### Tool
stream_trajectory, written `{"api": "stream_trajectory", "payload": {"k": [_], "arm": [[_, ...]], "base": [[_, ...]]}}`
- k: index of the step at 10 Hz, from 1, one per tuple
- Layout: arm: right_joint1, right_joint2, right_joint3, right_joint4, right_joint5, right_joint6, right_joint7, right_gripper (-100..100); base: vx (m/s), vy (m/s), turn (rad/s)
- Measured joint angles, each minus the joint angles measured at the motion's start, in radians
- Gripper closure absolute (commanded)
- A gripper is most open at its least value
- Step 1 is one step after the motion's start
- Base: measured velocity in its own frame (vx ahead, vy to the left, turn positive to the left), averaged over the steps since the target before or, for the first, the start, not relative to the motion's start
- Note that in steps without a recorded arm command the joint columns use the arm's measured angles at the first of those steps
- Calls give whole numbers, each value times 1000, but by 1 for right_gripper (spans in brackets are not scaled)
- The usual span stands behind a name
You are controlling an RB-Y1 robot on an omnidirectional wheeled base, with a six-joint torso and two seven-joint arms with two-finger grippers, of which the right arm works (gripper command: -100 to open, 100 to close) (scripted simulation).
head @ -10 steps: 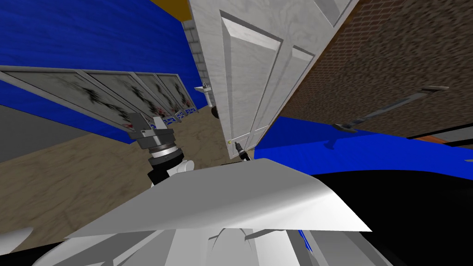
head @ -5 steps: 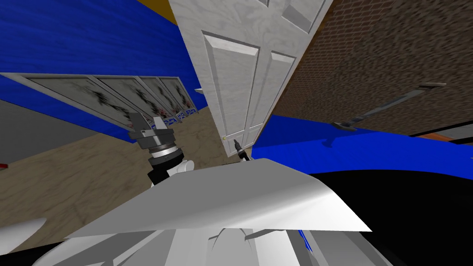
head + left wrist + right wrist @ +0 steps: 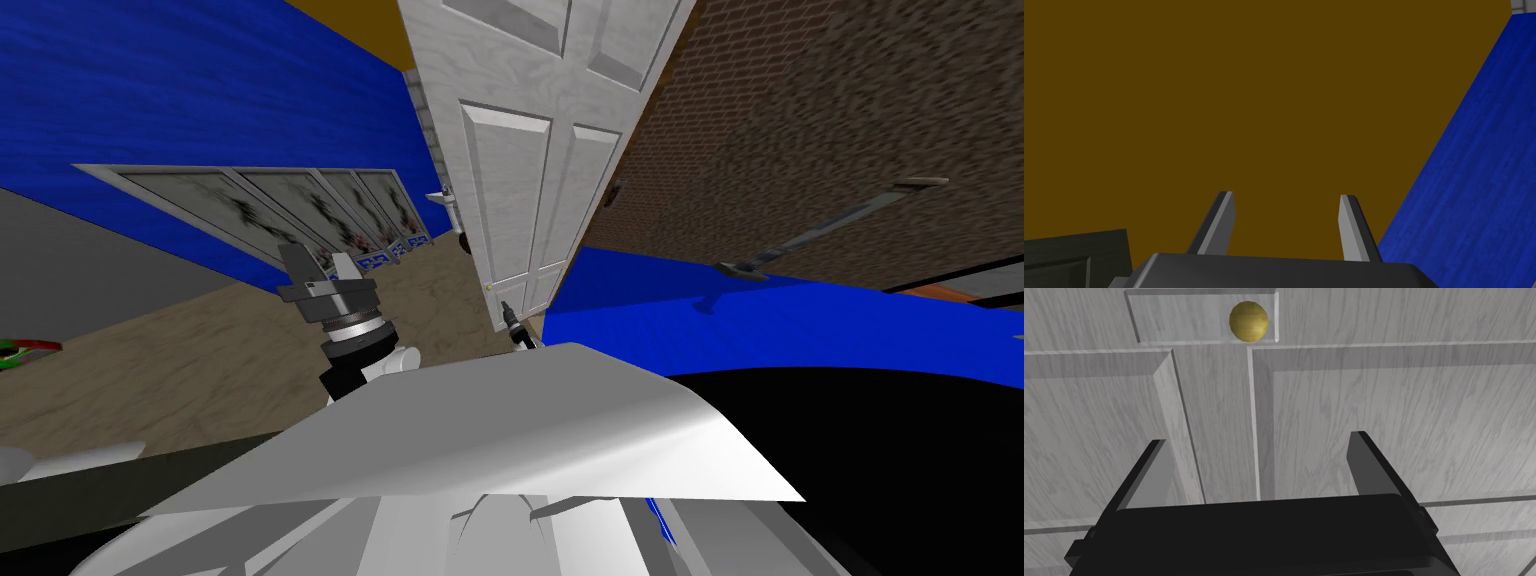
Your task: Push the door open
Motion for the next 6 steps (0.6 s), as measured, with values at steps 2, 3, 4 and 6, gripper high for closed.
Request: {"api": "stream_trajectory", "payload": {"k": [2,3,4,6], "arm": [[3,-7,1,2,0,-3,1,-100],[13,-20,2,-18,1,3,3,-100],[9,-32,0,-16,0,5,2,-100],[8,-53,-4,-9,-2,-3,4,-100]], "base": [[146,-75,4],[183,-26,18],[251,9,23],[212,84,26]]}}
